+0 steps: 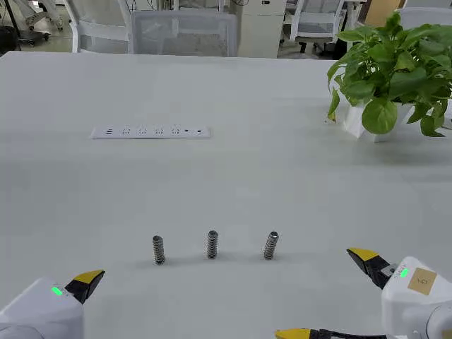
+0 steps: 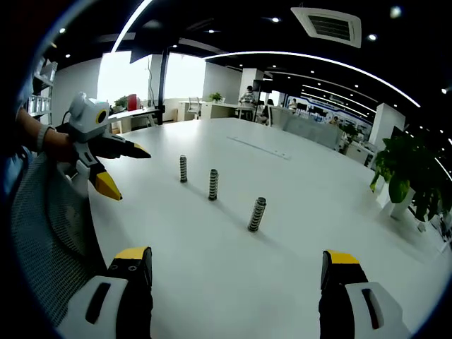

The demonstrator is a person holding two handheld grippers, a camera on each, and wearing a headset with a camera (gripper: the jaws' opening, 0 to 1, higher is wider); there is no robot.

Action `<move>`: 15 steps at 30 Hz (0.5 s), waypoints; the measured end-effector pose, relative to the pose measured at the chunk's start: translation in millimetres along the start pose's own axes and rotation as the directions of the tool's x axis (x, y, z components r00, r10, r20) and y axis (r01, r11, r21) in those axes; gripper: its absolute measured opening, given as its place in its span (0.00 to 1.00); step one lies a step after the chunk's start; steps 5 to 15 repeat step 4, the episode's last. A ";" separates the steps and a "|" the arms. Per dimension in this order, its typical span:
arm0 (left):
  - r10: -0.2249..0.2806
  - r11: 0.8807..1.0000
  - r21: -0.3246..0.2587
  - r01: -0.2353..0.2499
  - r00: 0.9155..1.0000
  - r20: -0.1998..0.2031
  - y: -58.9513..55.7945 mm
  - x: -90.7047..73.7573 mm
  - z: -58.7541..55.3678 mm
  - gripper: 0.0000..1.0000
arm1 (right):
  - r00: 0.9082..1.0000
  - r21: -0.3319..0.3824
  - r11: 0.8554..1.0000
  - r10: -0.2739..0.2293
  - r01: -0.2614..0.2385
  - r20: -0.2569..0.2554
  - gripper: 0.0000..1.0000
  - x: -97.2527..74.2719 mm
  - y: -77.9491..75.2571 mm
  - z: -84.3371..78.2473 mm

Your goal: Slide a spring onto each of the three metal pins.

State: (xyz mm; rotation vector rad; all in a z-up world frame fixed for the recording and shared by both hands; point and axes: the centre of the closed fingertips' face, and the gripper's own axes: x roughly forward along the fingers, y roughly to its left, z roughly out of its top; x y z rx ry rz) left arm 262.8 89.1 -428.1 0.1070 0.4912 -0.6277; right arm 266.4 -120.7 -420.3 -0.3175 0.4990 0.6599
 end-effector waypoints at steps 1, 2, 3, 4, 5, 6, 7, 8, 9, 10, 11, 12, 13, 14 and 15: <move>-0.001 1.000 -0.002 0.001 1.000 -0.001 -0.1 0.0 -0.4 0.95 | 1.000 0.000 1.000 0.002 -0.002 -0.002 1.00 0.1 0.5 -0.4; -0.001 1.000 -0.002 0.001 1.000 -0.001 -0.2 0.1 -0.6 0.95 | 1.000 0.000 1.000 0.002 -0.002 -0.002 1.00 0.3 0.6 -0.5; -0.003 1.000 -0.002 0.003 1.000 -0.001 -0.4 0.3 -1.0 0.95 | 1.000 -0.002 1.000 0.002 -0.002 -0.002 1.00 0.3 0.6 -0.6; -0.004 1.000 -0.003 0.004 1.000 -0.003 -0.6 0.7 -1.7 0.95 | 1.000 -0.005 1.000 0.002 -0.002 -0.004 1.00 0.4 0.7 -1.0; -0.004 1.000 -0.003 0.004 1.000 -0.003 -0.6 0.7 -1.7 0.95 | 1.000 -0.005 1.000 0.002 -0.002 -0.004 1.00 0.4 0.7 -1.0; -0.004 1.000 -0.003 0.004 1.000 -0.003 -0.6 0.7 -1.7 0.95 | 1.000 -0.005 1.000 0.002 -0.002 -0.004 1.00 0.4 0.7 -1.0; -0.004 1.000 -0.003 0.004 1.000 -0.003 -0.6 0.7 -1.7 0.95 | 1.000 -0.005 1.000 0.002 -0.002 -0.004 1.00 0.4 0.7 -1.0; -0.004 1.000 -0.003 0.004 1.000 -0.003 -0.6 0.7 -1.7 0.95 | 1.000 -0.005 1.000 0.002 -0.002 -0.004 1.00 0.4 0.7 -1.0; -0.004 1.000 -0.003 0.004 1.000 -0.003 -0.6 0.7 -1.7 0.95 | 1.000 -0.005 1.000 0.002 -0.002 -0.004 1.00 0.4 0.7 -1.0; -0.004 1.000 -0.003 0.004 1.000 -0.003 -0.6 0.7 -1.7 0.95 | 1.000 -0.005 1.000 0.002 -0.002 -0.004 1.00 0.4 0.7 -1.0; -0.004 1.000 -0.003 0.004 1.000 -0.003 -0.6 0.7 -1.7 0.95 | 1.000 -0.005 1.000 0.002 -0.002 -0.004 1.00 0.4 0.7 -1.0; -0.004 1.000 -0.003 0.004 1.000 -0.003 -0.6 0.7 -1.7 0.95 | 1.000 -0.005 1.000 0.002 -0.002 -0.004 1.00 0.4 0.7 -1.0; -0.004 1.000 -0.003 0.004 1.000 -0.003 -0.6 0.7 -1.7 0.95 | 1.000 -0.005 1.000 0.002 -0.002 -0.004 1.00 0.4 0.7 -1.0; -0.004 1.000 -0.003 0.004 1.000 -0.003 -0.6 0.7 -1.7 0.95 | 1.000 -0.005 1.000 0.002 -0.002 -0.004 1.00 0.4 0.7 -1.0; -0.004 1.000 -0.003 0.004 1.000 -0.003 -0.6 0.7 -1.7 0.95 | 1.000 -0.005 1.000 0.002 -0.002 -0.004 1.00 0.4 0.7 -1.0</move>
